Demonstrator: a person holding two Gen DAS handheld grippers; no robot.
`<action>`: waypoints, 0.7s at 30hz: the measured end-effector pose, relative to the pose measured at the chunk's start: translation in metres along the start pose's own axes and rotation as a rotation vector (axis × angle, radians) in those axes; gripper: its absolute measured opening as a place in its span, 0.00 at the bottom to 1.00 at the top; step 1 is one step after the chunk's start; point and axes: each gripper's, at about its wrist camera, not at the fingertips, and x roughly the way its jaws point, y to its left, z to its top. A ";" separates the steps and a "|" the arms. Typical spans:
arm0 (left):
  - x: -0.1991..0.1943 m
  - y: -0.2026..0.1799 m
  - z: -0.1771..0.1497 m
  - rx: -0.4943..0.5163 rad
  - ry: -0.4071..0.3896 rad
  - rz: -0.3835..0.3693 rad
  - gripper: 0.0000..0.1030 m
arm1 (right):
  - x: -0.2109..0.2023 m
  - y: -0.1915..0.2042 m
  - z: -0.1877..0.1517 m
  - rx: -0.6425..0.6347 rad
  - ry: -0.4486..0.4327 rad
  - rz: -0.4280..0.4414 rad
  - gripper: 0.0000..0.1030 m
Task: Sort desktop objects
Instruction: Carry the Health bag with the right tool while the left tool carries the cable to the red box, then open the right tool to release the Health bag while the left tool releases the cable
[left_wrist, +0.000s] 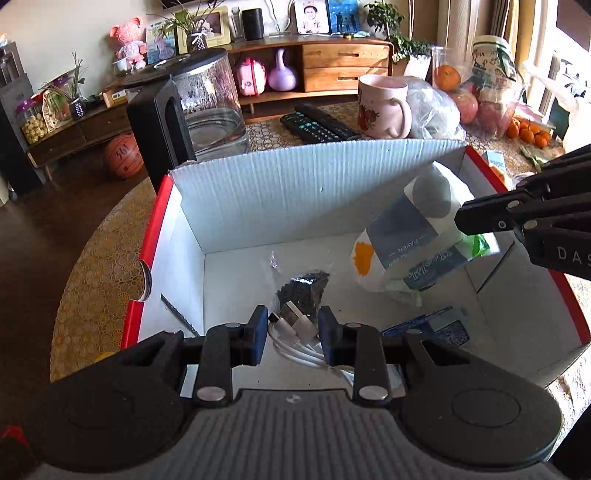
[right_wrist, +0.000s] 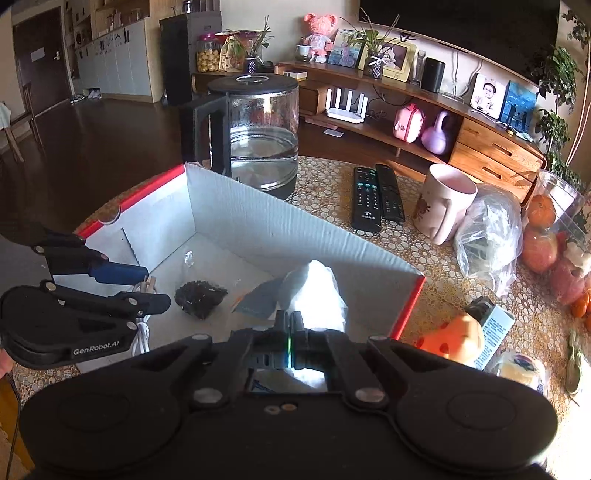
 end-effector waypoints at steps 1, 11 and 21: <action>0.003 -0.001 0.000 0.005 0.011 0.003 0.27 | 0.002 0.001 0.002 -0.005 0.003 0.001 0.01; 0.030 -0.001 0.004 0.040 0.135 0.031 0.27 | 0.021 0.008 0.018 -0.032 0.032 0.000 0.05; 0.033 -0.002 0.007 0.056 0.197 0.030 0.27 | 0.017 -0.010 0.016 0.006 0.026 0.008 0.33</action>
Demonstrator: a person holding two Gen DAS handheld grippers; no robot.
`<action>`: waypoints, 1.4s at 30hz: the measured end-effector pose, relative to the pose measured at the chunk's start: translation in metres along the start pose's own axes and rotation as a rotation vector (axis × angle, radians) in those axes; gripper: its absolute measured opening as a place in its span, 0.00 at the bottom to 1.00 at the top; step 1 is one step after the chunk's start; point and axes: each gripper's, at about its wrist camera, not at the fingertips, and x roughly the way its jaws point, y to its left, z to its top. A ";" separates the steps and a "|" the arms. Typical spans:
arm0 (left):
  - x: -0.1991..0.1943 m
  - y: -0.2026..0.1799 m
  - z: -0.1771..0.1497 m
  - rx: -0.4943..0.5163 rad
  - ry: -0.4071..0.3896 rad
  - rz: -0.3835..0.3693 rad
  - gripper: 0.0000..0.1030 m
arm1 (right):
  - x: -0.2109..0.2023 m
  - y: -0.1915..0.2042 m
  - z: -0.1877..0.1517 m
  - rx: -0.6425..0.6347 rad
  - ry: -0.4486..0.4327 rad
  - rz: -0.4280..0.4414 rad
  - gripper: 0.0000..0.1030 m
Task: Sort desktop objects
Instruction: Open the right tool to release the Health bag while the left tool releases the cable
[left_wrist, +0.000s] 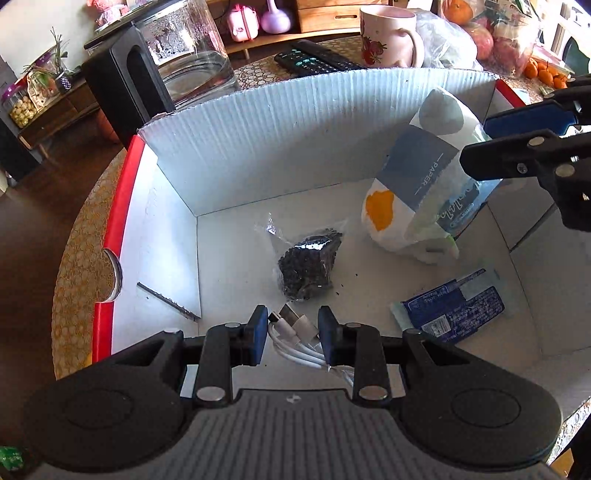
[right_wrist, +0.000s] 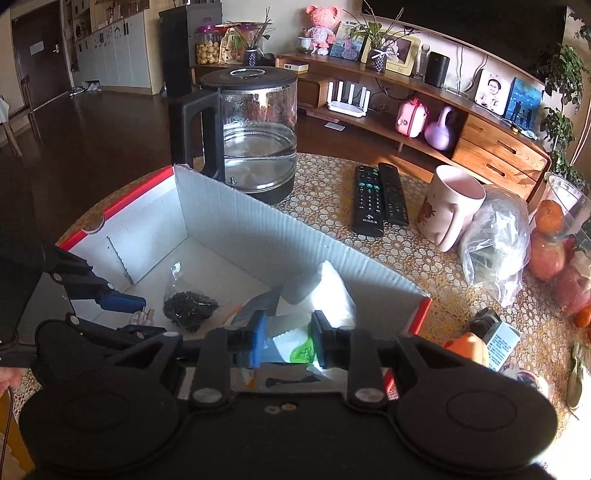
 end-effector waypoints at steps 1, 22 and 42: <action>0.000 0.000 0.000 -0.002 0.003 -0.005 0.27 | -0.002 -0.002 -0.002 0.005 -0.003 0.006 0.38; -0.019 -0.019 0.000 -0.003 0.047 -0.007 0.28 | -0.054 -0.033 -0.029 0.057 -0.045 0.073 0.58; -0.075 -0.042 -0.009 -0.028 -0.064 -0.031 0.31 | -0.140 -0.086 -0.086 0.135 -0.083 0.040 0.65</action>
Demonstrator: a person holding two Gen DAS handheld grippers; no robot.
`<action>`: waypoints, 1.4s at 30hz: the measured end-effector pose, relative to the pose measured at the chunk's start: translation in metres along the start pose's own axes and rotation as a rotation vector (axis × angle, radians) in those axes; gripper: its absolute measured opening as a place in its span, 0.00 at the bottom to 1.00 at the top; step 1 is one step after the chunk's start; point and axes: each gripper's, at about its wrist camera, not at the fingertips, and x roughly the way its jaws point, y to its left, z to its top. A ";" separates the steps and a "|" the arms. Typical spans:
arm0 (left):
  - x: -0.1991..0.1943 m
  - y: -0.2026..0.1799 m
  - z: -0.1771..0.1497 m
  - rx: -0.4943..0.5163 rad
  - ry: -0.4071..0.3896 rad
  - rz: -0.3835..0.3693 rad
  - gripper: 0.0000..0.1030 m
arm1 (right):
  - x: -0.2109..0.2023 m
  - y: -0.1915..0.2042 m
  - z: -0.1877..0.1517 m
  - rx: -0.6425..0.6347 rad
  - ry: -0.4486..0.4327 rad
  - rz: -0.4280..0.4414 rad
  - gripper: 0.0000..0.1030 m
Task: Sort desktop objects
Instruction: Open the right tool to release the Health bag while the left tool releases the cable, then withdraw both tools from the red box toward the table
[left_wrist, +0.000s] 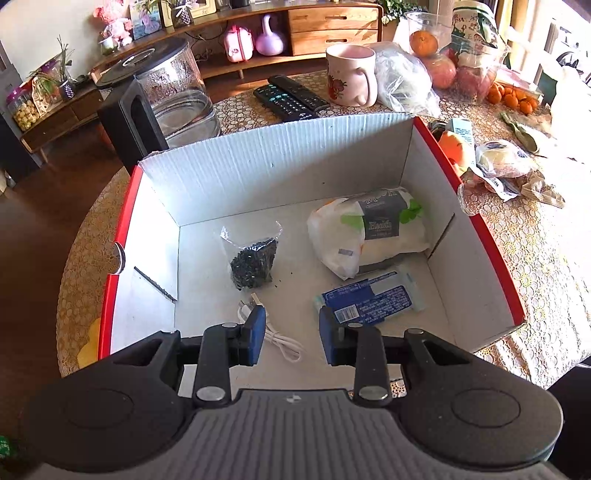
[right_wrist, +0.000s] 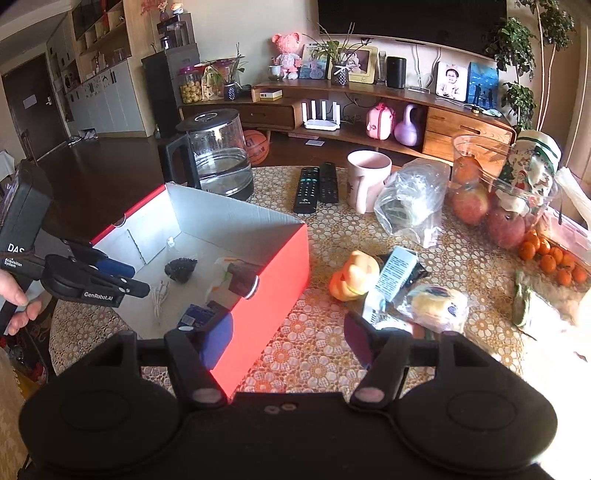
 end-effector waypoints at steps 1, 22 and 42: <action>-0.002 -0.001 -0.001 -0.002 -0.006 -0.002 0.33 | -0.005 -0.004 -0.004 0.004 -0.002 -0.006 0.65; -0.046 -0.059 -0.015 0.020 -0.149 -0.134 0.80 | -0.065 -0.062 -0.068 0.098 -0.036 -0.091 0.77; -0.033 -0.142 0.055 0.054 -0.229 -0.275 0.99 | -0.037 -0.123 -0.082 0.131 -0.029 -0.136 0.85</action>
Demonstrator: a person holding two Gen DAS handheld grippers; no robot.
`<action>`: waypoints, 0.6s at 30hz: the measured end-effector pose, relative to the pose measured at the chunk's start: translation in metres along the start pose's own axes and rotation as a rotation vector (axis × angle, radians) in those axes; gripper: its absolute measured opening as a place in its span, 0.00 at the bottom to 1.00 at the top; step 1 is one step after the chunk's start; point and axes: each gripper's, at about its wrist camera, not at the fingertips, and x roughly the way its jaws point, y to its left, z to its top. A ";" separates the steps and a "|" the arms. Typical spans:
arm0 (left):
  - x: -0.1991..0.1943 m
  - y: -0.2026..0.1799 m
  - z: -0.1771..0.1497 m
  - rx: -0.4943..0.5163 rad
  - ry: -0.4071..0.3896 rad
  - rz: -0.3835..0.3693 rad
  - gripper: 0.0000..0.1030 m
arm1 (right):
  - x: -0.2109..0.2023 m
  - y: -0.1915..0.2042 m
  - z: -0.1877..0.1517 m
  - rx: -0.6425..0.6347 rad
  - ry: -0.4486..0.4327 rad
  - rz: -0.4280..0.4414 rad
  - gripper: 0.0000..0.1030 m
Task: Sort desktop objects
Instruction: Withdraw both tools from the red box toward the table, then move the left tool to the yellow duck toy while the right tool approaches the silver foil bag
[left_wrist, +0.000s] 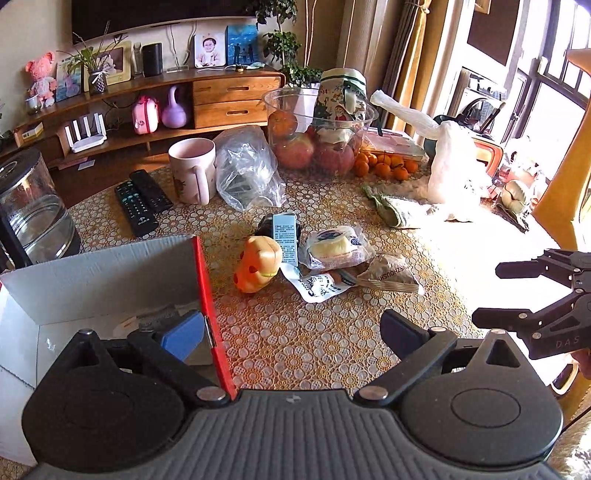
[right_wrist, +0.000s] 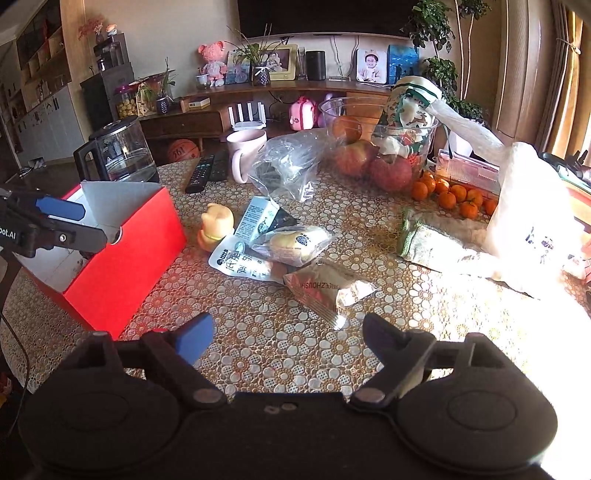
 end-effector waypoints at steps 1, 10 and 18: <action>0.005 -0.002 0.005 0.002 0.001 -0.002 0.99 | 0.004 -0.003 0.001 0.002 0.003 -0.001 0.85; 0.048 -0.002 0.049 -0.031 0.028 -0.005 0.99 | 0.038 -0.022 0.013 0.050 0.027 -0.005 0.85; 0.088 0.009 0.066 -0.077 0.081 0.017 0.99 | 0.067 -0.034 0.039 0.163 0.053 -0.025 0.85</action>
